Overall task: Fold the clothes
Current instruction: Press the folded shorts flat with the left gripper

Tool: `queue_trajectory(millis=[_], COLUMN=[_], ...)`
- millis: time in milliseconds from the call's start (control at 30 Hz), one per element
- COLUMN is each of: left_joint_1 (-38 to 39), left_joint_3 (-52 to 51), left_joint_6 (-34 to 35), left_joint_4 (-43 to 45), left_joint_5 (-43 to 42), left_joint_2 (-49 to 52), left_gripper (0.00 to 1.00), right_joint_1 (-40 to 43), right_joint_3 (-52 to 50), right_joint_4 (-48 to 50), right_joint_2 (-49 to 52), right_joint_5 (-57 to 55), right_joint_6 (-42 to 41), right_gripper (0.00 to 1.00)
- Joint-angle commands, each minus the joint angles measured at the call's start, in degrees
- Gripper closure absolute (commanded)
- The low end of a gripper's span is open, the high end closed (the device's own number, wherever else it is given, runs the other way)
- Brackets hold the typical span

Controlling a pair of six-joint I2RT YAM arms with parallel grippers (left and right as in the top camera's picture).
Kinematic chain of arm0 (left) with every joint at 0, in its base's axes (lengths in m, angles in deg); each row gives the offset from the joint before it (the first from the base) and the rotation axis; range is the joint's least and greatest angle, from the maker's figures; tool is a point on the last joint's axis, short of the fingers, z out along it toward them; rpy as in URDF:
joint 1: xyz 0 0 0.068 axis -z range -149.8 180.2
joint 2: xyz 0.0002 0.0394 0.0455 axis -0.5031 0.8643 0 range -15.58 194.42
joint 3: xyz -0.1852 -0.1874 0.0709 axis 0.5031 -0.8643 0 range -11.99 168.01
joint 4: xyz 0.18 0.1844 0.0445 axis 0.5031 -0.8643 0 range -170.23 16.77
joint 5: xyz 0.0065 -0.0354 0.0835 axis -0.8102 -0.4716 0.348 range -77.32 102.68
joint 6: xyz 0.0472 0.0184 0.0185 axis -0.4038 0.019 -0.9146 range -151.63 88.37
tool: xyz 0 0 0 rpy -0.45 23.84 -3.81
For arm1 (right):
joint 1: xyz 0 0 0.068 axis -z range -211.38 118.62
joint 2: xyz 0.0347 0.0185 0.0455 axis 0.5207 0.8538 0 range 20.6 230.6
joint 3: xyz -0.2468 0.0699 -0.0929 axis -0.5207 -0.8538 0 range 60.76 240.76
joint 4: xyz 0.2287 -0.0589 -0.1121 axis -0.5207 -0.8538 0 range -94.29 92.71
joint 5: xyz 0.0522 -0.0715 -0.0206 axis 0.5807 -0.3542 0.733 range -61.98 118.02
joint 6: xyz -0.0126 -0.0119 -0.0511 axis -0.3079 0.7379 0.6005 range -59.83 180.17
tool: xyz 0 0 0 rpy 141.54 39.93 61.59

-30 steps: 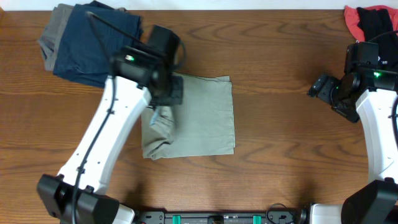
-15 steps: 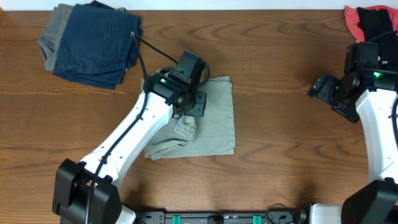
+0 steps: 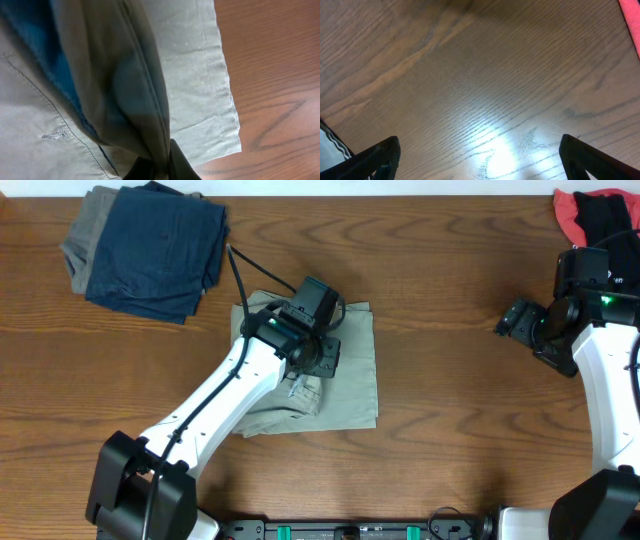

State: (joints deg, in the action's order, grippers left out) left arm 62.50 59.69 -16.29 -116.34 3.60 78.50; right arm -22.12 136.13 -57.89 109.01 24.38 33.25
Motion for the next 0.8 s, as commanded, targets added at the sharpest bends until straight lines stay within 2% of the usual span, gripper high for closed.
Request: queue_trajectory(millis=[0, 300, 367, 400, 433, 567, 767], left_joint_1=[0.74, 1.44, 1.44, 1.44, 1.44, 1.44, 1.44], left_joint_3=[-1.40, -4.17, -4.17, -4.17, -4.17, -4.17, -3.34], left_joint_6=[1.33, 3.02, 3.02, 3.02, 3.02, 2.99, 3.02], left_joint_4=[0.68, 4.83, 4.83, 4.79, 4.72, 4.20, 2.47], left_joint_5=[-1.20, -2.05, -2.05, -2.08, -2.08, -2.10, -2.14], left_joint_2=[0.24, 0.24, 0.24, 0.24, 0.24, 0.17, -0.98], left_gripper=[0.94, 0.92, 0.79, 0.65, 0.58, 0.54, 0.53], right_joint_1=[0.11, 0.11, 0.11, 0.11, 0.11, 0.11, 0.11], right_joint_3=[0.33, 0.33, 0.33, 0.33, 0.33, 0.33, 0.33], right_joint_4=[-0.07, -0.07, -0.07, -0.07, -0.07, -0.07, -0.07], right_joint_2=[-0.63, -0.63, -0.63, -0.63, -0.63, -0.63, -0.63], right_joint_5=[-0.46, -0.44, -0.46, -0.46, -0.46, -0.46, -0.46], right_joint_6=[0.42, 0.42, 0.42, 0.42, 0.42, 0.42, 0.42], right_gripper=[0.01, 0.01, 0.01, 0.01, 0.01, 0.01, 0.01])
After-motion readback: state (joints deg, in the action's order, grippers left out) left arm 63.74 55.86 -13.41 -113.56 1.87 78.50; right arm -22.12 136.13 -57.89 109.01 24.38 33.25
